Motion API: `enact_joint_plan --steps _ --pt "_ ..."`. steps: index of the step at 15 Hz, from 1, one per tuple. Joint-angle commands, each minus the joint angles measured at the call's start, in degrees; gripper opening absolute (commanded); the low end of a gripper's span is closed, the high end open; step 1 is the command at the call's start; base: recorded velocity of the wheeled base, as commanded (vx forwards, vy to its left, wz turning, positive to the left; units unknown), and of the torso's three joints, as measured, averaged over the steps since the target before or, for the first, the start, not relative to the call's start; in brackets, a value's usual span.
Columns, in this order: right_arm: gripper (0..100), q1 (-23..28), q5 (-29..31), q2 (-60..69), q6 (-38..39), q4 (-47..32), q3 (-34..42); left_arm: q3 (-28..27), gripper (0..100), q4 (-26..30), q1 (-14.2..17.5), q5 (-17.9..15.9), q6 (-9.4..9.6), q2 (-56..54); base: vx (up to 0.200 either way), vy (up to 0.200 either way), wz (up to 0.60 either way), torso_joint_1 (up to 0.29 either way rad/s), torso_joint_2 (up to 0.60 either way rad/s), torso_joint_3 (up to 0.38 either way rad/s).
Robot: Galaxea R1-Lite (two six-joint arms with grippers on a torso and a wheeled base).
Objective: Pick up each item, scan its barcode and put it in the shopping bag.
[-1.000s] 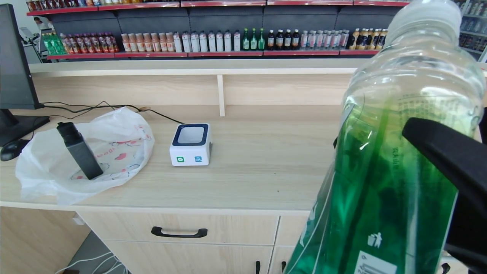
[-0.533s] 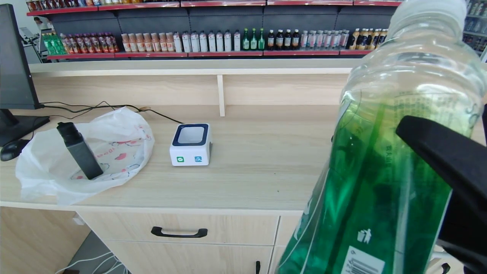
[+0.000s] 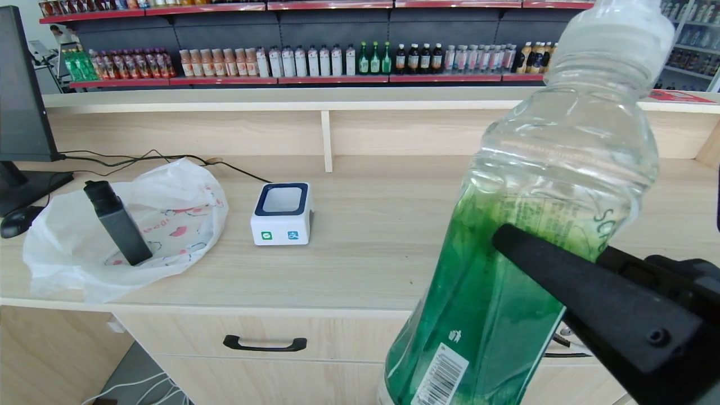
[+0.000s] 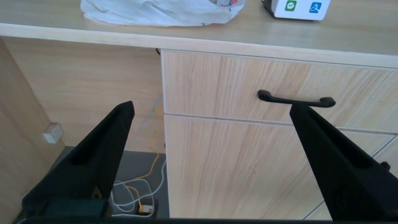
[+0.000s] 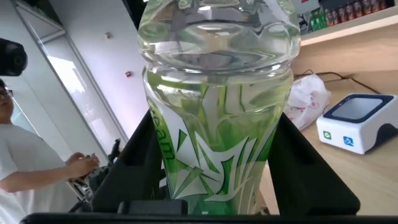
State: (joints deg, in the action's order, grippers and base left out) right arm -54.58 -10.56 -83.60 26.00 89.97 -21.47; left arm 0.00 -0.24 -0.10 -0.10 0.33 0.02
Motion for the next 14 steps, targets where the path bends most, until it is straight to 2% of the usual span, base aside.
enact_joint_plan --steps 1,3,5,7,10,11,14 --pt "0 1.4 -0.1 -2.5 -3.7 0.0 1.0 0.0 100 0.0 0.0 0.0 0.02 0.0 0.000 0.000 0.00 0.000 0.00 0.000" --pt "0 3.7 -0.1 -4.0 -8.5 0.0 1.2 0.0 100 0.0 0.0 0.0 0.02 0.0 0.000 0.000 0.00 0.000 0.00 0.000" --pt "0 10.5 0.3 -5.0 -14.6 0.0 1.4 0.0 100 0.0 0.0 0.0 0.02 0.0 0.000 0.000 0.00 0.000 0.00 0.000" --pt "0 21.3 1.2 -6.0 -20.6 0.0 1.8 0.0 100 0.0 0.0 0.0 0.02 0.0 0.000 0.000 0.00 0.000 0.00 0.000" --pt "0 35.2 1.3 -6.7 -24.9 0.0 1.0 0.0 100 0.0 0.0 0.0 0.02 0.0 0.000 0.000 0.00 0.000 0.00 0.000" --pt "0 38.1 1.2 -6.9 -26.0 0.0 0.4 0.0 100 0.1 0.0 0.0 0.29 0.0 0.000 0.000 0.00 0.000 0.00 0.000" --pt "0 41.7 1.4 -8.7 -26.8 0.0 -2.6 0.0 100 0.1 0.0 0.0 0.11 0.0 0.000 0.000 0.00 0.000 0.00 0.000"
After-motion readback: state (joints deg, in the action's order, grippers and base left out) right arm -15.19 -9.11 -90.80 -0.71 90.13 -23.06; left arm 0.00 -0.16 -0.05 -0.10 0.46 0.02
